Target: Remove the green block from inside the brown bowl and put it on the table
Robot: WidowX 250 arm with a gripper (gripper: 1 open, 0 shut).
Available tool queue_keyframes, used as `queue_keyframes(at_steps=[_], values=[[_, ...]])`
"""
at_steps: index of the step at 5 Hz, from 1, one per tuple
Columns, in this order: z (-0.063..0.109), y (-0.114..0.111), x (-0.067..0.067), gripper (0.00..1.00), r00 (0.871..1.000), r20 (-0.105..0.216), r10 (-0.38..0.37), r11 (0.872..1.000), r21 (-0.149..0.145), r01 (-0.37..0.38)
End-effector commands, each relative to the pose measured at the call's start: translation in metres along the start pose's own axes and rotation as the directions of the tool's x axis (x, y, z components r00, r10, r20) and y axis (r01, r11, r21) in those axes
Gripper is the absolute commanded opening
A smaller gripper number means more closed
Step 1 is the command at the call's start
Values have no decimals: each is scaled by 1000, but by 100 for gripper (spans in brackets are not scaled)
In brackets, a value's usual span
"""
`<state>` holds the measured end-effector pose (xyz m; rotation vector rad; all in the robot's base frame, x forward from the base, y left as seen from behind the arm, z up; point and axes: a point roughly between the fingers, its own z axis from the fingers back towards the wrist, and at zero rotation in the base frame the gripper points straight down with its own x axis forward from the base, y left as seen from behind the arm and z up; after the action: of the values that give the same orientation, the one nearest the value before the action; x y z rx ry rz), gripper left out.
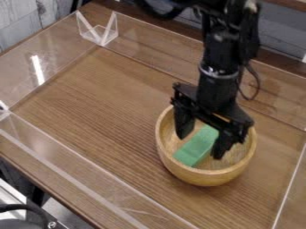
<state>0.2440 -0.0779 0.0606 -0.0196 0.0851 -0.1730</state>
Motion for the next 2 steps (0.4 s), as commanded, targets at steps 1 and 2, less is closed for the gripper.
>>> queue_keyframes(at_steps=[1,2], values=[[-4,-6,4,100,998,55,-31,999,-16,32],[-17,-5,5,100,997,61,-47,999,-23,49]])
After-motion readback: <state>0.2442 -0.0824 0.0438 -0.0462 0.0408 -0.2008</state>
